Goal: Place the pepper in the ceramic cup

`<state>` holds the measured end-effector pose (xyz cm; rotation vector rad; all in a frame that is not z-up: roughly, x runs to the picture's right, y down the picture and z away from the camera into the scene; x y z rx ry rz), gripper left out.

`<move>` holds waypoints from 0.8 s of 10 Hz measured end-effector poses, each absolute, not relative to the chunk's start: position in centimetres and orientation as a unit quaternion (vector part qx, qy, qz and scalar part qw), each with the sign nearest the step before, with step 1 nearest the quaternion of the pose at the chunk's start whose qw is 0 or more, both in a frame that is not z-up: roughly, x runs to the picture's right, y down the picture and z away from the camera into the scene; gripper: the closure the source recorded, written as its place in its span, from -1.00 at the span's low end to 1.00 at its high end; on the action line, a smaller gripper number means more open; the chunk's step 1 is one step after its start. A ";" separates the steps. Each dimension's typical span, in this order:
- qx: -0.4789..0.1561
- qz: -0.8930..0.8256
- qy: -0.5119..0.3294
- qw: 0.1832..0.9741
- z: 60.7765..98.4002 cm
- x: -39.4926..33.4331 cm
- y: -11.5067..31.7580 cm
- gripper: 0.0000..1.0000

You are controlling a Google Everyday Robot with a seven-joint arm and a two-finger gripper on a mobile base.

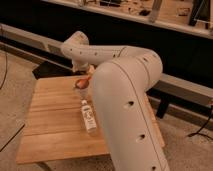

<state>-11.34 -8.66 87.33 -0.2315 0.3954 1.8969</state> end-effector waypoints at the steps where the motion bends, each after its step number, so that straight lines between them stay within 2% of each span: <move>1: -0.099 0.808 0.173 0.555 87.7 -11.0 -8.3 -0.60; 7: -0.100 0.826 0.184 0.523 90.1 -9.4 -7.2 -0.59; 8: -0.100 0.827 0.179 0.523 90.4 -9.4 -7.4 -0.44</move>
